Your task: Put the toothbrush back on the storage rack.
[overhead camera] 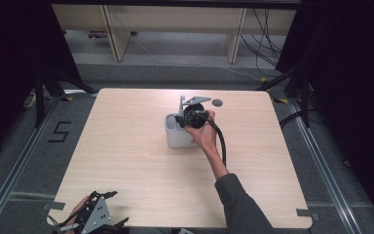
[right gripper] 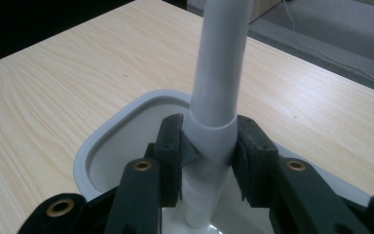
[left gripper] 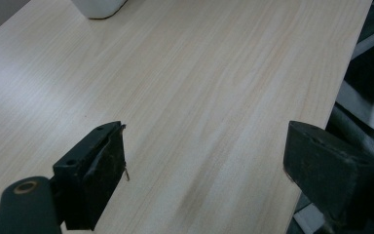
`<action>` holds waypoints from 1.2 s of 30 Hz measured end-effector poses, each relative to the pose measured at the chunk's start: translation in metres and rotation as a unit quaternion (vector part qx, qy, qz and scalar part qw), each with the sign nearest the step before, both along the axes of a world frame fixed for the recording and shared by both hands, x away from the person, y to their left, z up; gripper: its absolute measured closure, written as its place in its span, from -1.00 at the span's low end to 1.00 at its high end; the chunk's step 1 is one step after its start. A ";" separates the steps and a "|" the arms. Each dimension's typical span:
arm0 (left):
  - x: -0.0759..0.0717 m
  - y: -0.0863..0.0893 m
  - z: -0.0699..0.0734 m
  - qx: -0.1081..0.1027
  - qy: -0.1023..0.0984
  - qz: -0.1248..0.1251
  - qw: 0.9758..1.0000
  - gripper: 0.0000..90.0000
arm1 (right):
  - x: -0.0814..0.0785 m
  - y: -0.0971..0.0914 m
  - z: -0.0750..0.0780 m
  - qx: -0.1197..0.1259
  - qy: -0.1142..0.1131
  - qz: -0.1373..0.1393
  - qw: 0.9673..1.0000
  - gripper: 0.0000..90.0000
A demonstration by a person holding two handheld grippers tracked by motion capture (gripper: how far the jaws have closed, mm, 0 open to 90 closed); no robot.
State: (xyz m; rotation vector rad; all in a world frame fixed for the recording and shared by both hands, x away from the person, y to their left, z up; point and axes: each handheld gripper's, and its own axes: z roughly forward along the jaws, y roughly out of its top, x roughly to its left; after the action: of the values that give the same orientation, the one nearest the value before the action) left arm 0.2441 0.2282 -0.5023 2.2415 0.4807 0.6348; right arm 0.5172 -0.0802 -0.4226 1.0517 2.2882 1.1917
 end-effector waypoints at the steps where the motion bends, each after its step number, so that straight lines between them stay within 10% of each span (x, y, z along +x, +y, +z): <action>1: 0.000 0.000 0.000 0.000 0.000 0.000 1.000 -0.67 | 0.001 0.000 0.000 0.001 -0.005 0.000 1.000 0.48; 18: 0.000 0.000 0.000 -0.002 -0.001 -0.002 1.000 -0.67 | -0.010 -0.016 0.014 0.026 -0.012 0.008 1.000 -0.07; 36: 0.001 -0.001 -0.002 0.000 -0.005 -0.004 1.000 -0.67 | -0.038 -0.045 0.022 0.023 -0.024 0.019 0.999 -0.20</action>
State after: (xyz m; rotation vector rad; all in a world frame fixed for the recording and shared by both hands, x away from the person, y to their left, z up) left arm 0.2448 0.2273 -0.5044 2.2376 0.4667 0.6426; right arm 0.4795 -0.1250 -0.4008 0.9877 2.2643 1.2768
